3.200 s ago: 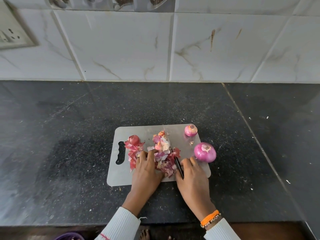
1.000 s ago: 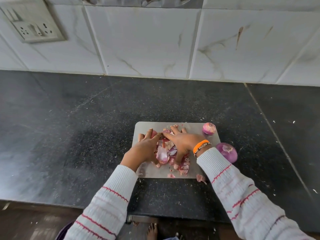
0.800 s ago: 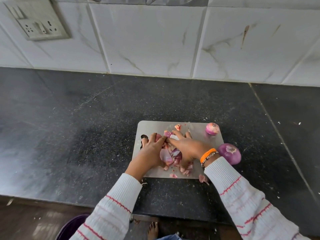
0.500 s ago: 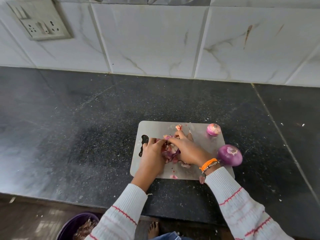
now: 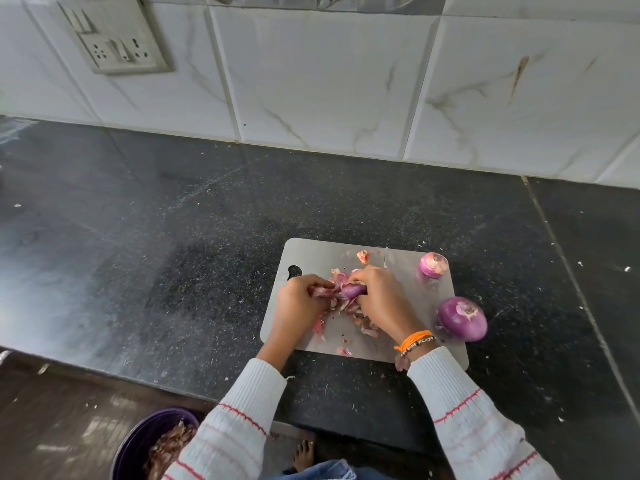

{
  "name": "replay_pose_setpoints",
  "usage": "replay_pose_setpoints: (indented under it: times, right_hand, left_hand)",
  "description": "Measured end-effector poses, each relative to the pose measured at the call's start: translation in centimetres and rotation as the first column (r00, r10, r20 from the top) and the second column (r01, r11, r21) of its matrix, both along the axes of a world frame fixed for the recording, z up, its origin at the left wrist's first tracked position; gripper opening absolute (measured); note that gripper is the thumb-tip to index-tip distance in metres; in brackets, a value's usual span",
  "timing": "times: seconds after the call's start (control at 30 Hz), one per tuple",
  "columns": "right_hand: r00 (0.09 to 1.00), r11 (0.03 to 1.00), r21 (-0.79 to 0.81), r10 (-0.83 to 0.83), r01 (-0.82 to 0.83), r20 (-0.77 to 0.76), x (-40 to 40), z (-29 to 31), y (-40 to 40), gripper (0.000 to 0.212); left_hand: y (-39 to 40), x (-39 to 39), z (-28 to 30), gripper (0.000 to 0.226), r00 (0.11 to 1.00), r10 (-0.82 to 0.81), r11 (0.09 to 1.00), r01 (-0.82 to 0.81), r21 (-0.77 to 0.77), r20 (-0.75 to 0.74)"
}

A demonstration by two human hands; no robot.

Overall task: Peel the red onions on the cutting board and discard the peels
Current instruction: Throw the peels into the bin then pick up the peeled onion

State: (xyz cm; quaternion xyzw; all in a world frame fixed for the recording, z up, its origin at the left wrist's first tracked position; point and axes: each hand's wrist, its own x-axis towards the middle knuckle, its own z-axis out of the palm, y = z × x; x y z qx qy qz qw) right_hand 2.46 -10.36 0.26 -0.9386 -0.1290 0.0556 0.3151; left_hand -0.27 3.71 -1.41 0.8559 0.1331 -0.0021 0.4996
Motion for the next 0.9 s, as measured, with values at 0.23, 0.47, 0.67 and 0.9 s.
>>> replay_pose_setpoints:
  times: [0.23,0.47,0.67,0.9]
  right_hand:
    - [0.984,0.986,0.151,-0.049,0.075,-0.173,0.4,1.7,-0.8,0.033]
    - [0.935,0.931,0.358,0.057,0.077,-0.351,-0.6,1.9,0.9,0.039]
    - [0.887,0.887,0.462,0.216,-0.003,-0.409,-2.8,3.1,5.5,0.039]
    - [0.775,0.812,0.563,0.453,-0.154,-0.441,-7.2,2.7,14.3,0.047]
  left_hand:
    - [0.5,-1.1,1.0,0.017,0.986,0.115,0.912,-0.154,-0.381,-0.123]
    - [1.0,-4.1,2.1,0.016,0.955,0.237,0.748,-0.297,-0.594,-0.179]
    - [4.2,-8.3,3.2,0.015,0.919,0.364,0.661,-0.370,-0.653,-0.151]
    - [11.1,-15.3,3.0,0.016,0.830,0.539,0.562,-0.480,-0.673,-0.142]
